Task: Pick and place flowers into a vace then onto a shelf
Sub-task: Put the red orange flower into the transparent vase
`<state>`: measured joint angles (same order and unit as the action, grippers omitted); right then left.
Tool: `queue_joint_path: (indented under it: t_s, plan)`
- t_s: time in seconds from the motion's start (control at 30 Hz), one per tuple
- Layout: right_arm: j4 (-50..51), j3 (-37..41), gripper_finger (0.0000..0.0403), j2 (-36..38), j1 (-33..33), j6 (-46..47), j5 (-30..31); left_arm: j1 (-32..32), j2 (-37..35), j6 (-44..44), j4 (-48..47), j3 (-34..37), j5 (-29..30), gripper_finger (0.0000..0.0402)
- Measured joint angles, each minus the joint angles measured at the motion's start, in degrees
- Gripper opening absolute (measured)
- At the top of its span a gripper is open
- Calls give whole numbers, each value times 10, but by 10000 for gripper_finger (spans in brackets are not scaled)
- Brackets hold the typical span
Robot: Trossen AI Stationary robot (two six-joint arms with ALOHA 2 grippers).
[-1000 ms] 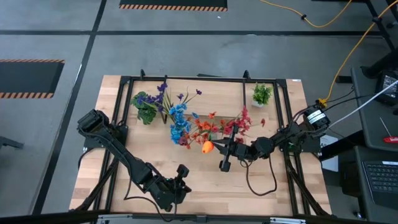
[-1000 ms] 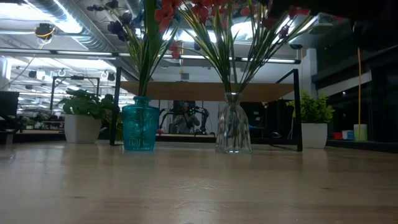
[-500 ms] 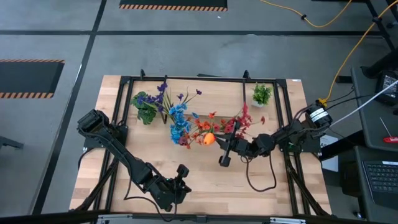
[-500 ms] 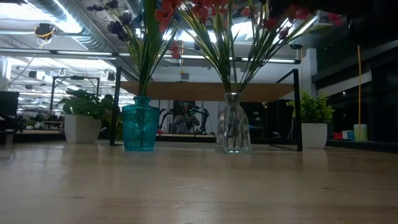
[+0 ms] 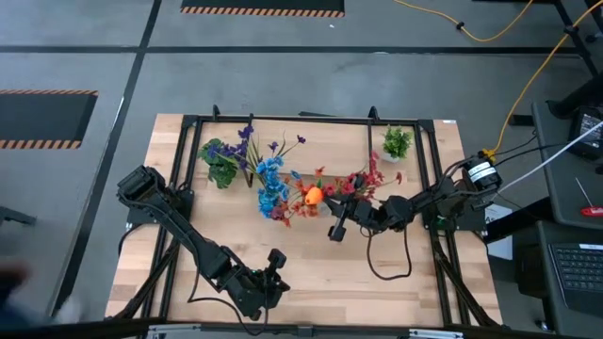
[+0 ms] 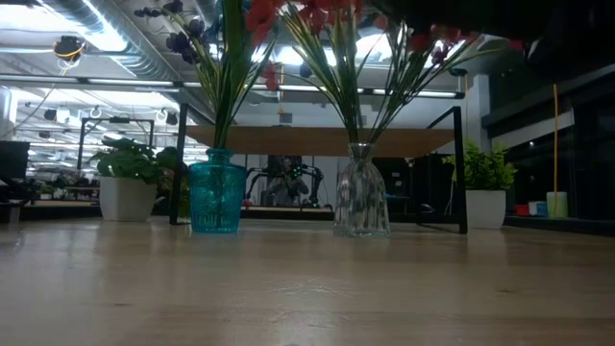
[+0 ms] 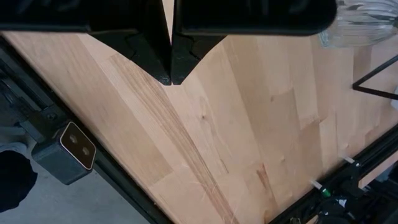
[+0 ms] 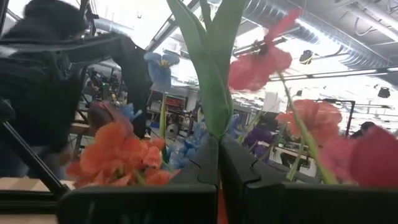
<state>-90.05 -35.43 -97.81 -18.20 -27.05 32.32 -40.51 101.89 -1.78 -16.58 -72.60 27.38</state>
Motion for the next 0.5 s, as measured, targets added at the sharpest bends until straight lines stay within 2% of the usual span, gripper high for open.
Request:
queue_joint_path:
  t_s: [0.5]
  plan:
    - [1, 32, 2, 0, 0, 12, 0, 1, 0, 0, 0, 0, 1, 3]
